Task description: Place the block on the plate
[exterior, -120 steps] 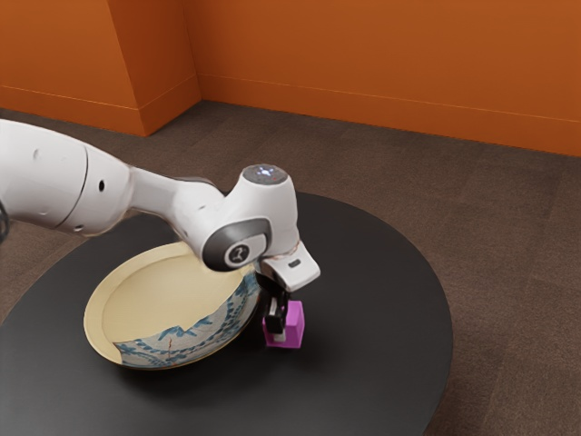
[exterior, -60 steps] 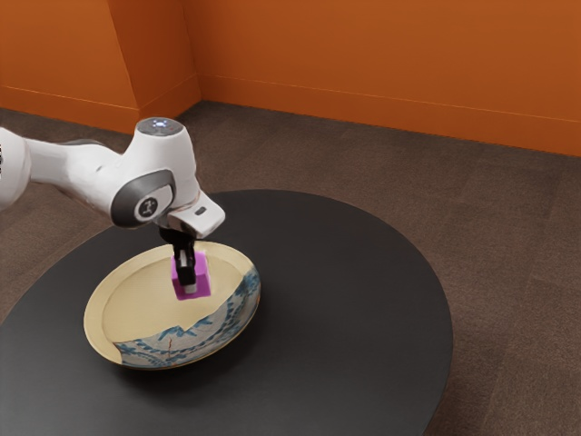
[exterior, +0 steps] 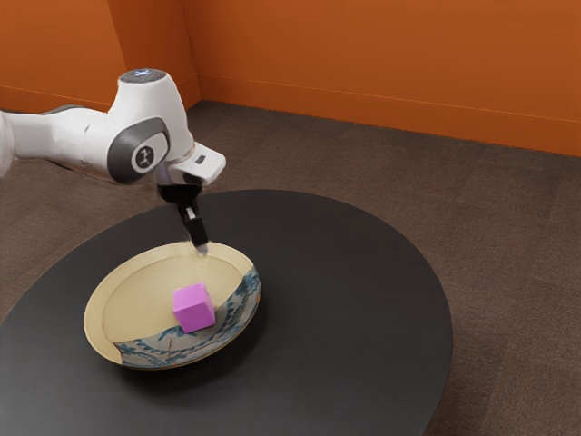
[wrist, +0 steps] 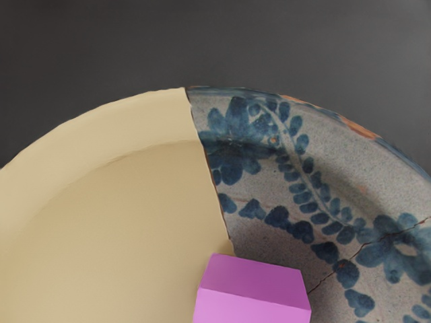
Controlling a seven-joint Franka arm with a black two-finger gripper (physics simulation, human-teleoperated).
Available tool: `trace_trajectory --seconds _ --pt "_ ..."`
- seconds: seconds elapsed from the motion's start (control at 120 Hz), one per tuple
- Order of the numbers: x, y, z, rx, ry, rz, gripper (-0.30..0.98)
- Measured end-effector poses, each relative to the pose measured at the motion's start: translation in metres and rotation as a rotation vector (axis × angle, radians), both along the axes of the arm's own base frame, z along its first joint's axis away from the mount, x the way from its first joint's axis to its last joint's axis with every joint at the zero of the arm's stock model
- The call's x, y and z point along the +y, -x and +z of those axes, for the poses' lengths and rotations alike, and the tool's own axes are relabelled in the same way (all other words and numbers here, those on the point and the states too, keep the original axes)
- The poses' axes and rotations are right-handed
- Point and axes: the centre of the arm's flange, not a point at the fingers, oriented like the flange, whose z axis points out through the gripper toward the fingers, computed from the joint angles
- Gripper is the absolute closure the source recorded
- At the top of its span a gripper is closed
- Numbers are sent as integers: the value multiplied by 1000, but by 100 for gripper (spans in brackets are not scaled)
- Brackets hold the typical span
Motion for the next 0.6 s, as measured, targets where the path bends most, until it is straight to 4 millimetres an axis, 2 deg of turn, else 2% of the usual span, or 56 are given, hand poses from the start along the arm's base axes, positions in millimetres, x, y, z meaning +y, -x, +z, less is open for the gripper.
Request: trace_trajectory --seconds 0.083,0.142,0.25,0.325,0.475,0.6 --pt "3 -25 40 -14 44 72 3" --pt "15 -35 62 -11 60 127 3" --pt "58 -38 103 -3 75 250 2" --pt "75 -36 125 7 78 306 1" --pt "71 -32 162 28 70 344 0" --pt "67 -26 170 63 60 368 0"
